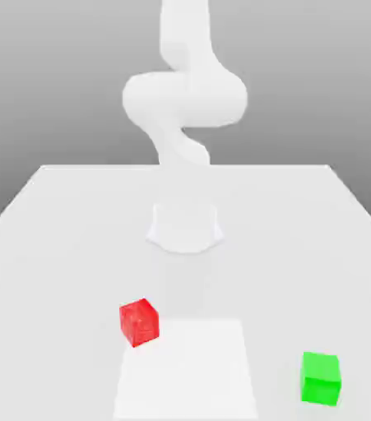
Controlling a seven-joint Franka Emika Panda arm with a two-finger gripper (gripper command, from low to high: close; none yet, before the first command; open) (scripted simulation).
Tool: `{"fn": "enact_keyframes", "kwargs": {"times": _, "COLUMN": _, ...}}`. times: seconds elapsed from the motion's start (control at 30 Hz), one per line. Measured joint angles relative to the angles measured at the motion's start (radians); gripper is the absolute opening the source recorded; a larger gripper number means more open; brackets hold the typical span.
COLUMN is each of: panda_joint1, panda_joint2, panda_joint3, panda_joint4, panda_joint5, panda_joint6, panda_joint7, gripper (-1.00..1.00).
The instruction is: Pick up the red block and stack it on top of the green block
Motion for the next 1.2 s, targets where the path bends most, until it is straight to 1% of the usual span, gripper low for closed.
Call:
{"fn": "enact_keyframes", "kwargs": {"times": 0.3, "panda_joint1": 0.026, "panda_joint2": 0.286, "panda_joint3": -0.131, "panda_joint4": -0.257, "panda_joint5": -0.057, "panda_joint6": 0.211, "panda_joint7": -0.289, "gripper": 0.00}}
{"fn": "enact_keyframes", "kwargs": {"times": 0.53, "panda_joint1": 0.041, "panda_joint2": 0.546, "panda_joint3": -0.243, "panda_joint4": -0.476, "panda_joint5": -0.072, "panda_joint6": 0.398, "panda_joint7": -0.568, "gripper": 0.00}}
{"fn": "enact_keyframes", "kwargs": {"times": 0.6, "panda_joint1": 0.050, "panda_joint2": 0.662, "panda_joint3": -0.262, "panda_joint4": -0.515, "panda_joint5": -0.030, "panda_joint6": 0.483, "panda_joint7": -0.664, "gripper": 0.00}}
{"fn": "enact_keyframes", "kwargs": {"times": 0.67, "panda_joint1": 0.043, "panda_joint2": 0.752, "panda_joint3": -0.237, "panda_joint4": -0.518, "panda_joint5": 0.047, "panda_joint6": 0.554, "panda_joint7": -0.738, "gripper": 0.00}}
{"fn": "enact_keyframes", "kwargs": {"times": 0.8, "panda_joint1": -0.050, "panda_joint2": 0.904, "panda_joint3": -0.105, "panda_joint4": -0.498, "panda_joint5": 0.210, "panda_joint6": 0.677, "panda_joint7": -0.862, "gripper": 0.00}}
{"fn": "enact_keyframes", "kwargs": {"times": 0.83, "panda_joint1": -0.075, "panda_joint2": 0.927, "panda_joint3": -0.077, "panda_joint4": -0.495, "panda_joint5": 0.226, "panda_joint6": 0.697, "panda_joint7": -0.873, "gripper": -1.00}}
{"fn": "enact_keyframes", "kwargs": {"times": 1.0, "panda_joint1": -0.075, "panda_joint2": 0.927, "panda_joint3": -0.077, "panda_joint4": -0.495, "panda_joint5": 0.224, "panda_joint6": 0.695, "panda_joint7": -0.872, "gripper": -1.00}}
{"fn": "enact_keyframes", "kwargs": {"times": 1.03, "panda_joint1": -0.087, "panda_joint2": 0.939, "panda_joint3": -0.063, "panda_joint4": -0.493, "panda_joint5": 0.233, "panda_joint6": 0.705, "panda_joint7": -0.878, "gripper": -1.00}}
{"fn": "enact_keyframes", "kwargs": {"times": 1.07, "panda_joint1": -0.078, "panda_joint2": 0.927, "panda_joint3": -0.074, "panda_joint4": -0.495, "panda_joint5": 0.222, "panda_joint6": 0.695, "panda_joint7": -0.870, "gripper": -1.00}}
{"fn": "enact_keyframes", "kwargs": {"times": 1.13, "panda_joint1": -0.051, "panda_joint2": 0.872, "panda_joint3": -0.118, "panda_joint4": -0.505, "panda_joint5": 0.160, "panda_joint6": 0.651, "panda_joint7": -0.825, "gripper": -1.00}}
{"fn": "enact_keyframes", "kwargs": {"times": 1.2, "panda_joint1": -0.055, "panda_joint2": 0.803, "panda_joint3": -0.135, "panda_joint4": -0.515, "panda_joint5": 0.081, "panda_joint6": 0.594, "panda_joint7": -0.769, "gripper": -1.00}}
